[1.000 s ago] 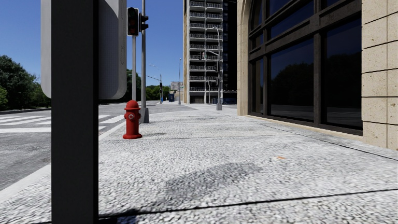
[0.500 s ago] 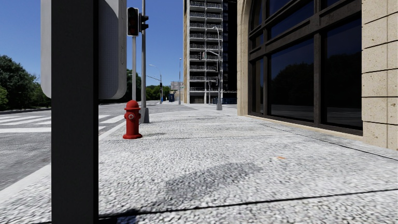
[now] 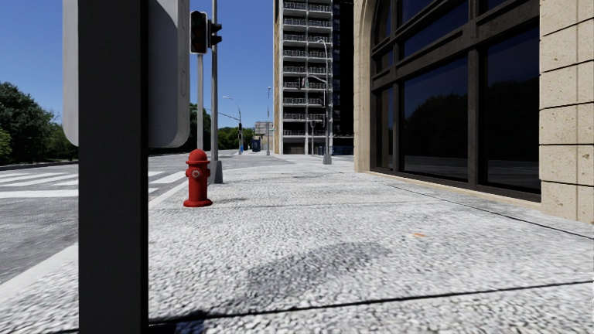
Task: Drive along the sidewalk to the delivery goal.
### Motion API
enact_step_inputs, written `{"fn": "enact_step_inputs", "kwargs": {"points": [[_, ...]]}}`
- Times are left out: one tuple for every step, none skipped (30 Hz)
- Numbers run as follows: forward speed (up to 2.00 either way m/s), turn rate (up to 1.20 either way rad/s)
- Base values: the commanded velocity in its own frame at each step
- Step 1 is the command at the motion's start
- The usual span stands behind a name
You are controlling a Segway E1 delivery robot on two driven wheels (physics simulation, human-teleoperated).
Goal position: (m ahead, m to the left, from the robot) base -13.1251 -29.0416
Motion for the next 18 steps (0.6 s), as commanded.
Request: {"fn": "enact_step_inputs", "kwargs": {"points": [[-0.08, 0.0], [-0.08, 0.0], [-0.08, 0.0], [-0.09, 0.0], [-0.1, 0.0], [-0.11, 0.0], [-0.11, 0.0], [-0.13, 0.0], [-0.17, 0.0], [-0.21, 0.0], [-0.29, 0.0], [-0.29, 0.0], [-0.34, 0.0], [-0.35, 0.0], [-0.35, 0.0], [-0.35, 0.0], [-0.35, 0.0], [-0.35, 0.0]]}}
